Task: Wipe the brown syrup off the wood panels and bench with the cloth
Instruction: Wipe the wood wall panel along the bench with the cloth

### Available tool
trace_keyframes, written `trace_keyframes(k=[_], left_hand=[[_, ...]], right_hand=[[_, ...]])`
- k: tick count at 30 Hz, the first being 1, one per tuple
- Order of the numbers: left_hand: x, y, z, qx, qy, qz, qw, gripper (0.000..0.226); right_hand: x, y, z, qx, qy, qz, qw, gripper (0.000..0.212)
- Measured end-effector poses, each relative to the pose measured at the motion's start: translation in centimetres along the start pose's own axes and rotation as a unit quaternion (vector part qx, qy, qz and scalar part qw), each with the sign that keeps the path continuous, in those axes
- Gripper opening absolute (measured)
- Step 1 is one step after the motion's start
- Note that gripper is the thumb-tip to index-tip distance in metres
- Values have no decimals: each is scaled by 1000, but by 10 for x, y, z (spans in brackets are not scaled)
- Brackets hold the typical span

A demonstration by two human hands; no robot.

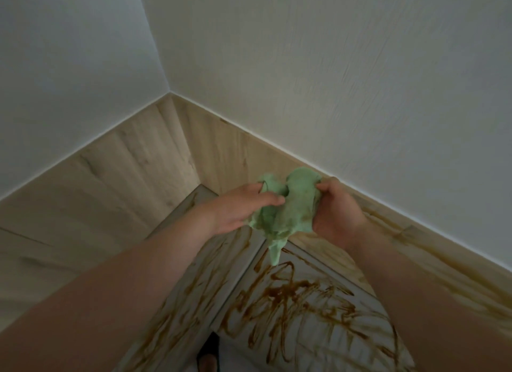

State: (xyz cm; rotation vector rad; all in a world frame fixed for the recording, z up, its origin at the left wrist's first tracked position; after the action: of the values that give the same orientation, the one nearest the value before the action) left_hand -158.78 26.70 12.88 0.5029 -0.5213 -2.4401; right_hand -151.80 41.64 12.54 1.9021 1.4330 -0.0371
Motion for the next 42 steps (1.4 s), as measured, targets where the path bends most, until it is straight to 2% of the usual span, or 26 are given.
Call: trace_keyframes(k=[3, 5, 7, 9, 12, 15, 17, 20, 22, 23, 25, 27, 29, 31, 34, 36, 38, 40, 42], left_hand=[[-7, -11, -3, -44, -73, 27, 996, 31], [-3, -16, -3, -43, -43, 46, 997, 29], [5, -20, -2, -34, -5, 68, 997, 30], [20, -24, 3, -37, -22, 113, 993, 33], [44, -27, 9, -45, -45, 185, 981, 33], [72, -29, 10, -40, -38, 241, 969, 31], [91, -33, 4, -9, 12, 264, 964, 31], [103, -40, -16, 64, 105, 256, 959, 26], [110, -46, -24, 92, 39, 271, 957, 21], [112, -48, -26, 102, -15, 277, 955, 26], [107, -52, -28, 117, -65, 246, 960, 36], [93, -61, -38, 153, -35, 172, 973, 39], [72, -65, -48, 202, 54, 83, 974, 55], [48, -69, -54, 222, 169, -9, 960, 74], [28, -77, -53, 207, 289, -59, 933, 83], [28, -84, -51, 183, 327, -49, 926, 79], [32, -93, -49, 150, 332, -39, 931, 63], [33, -102, -49, 127, 314, -26, 941, 41], [35, -112, -50, 99, 242, -5, 965, 30]], right_hand=[[7, 6, -4, 12, 21, -4, 1000, 56], [16, 5, -5, 25, 56, 20, 998, 49], [30, 2, -8, 49, 86, 88, 991, 33], [41, 0, -10, 58, 96, 151, 982, 25], [43, -1, -8, 51, 62, 192, 978, 20], [45, -3, -3, 31, -42, 208, 977, 27], [41, -4, 0, 25, -101, 198, 975, 37], [28, -9, 2, 31, -134, 185, 973, 44], [15, -14, 2, 46, -135, 185, 972, 43], [9, -16, 1, 53, -132, 188, 972, 41], [-4, -22, 3, 59, -123, 193, 972, 32], [-18, -28, 6, 62, -116, 195, 972, 24], [-29, -36, 11, 61, -123, 190, 972, 24], [-38, -41, 16, 45, -136, 167, 975, 30], [-33, -42, 18, 41, -113, 149, 981, 33], [-2, -38, 18, 63, 11, 241, 968, 27], [30, -31, 24, 51, 118, 332, 934, 22], [59, -29, 39, -6, 202, 380, 903, 26], [72, -28, 52, -61, 268, 399, 875, 38]])
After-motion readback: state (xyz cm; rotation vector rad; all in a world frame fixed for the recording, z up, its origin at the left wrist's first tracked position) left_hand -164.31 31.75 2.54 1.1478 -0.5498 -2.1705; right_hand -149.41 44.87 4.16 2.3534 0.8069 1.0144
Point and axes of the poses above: each hand's wrist, its own y-axis away from the middle knuckle, its own x-axis out of the back of the hand, z = x × y, the point moved 7 cm from there along -y, towards the middle knuckle, and after that the axes turned 5 degrees about y, right-handed, at the moved point
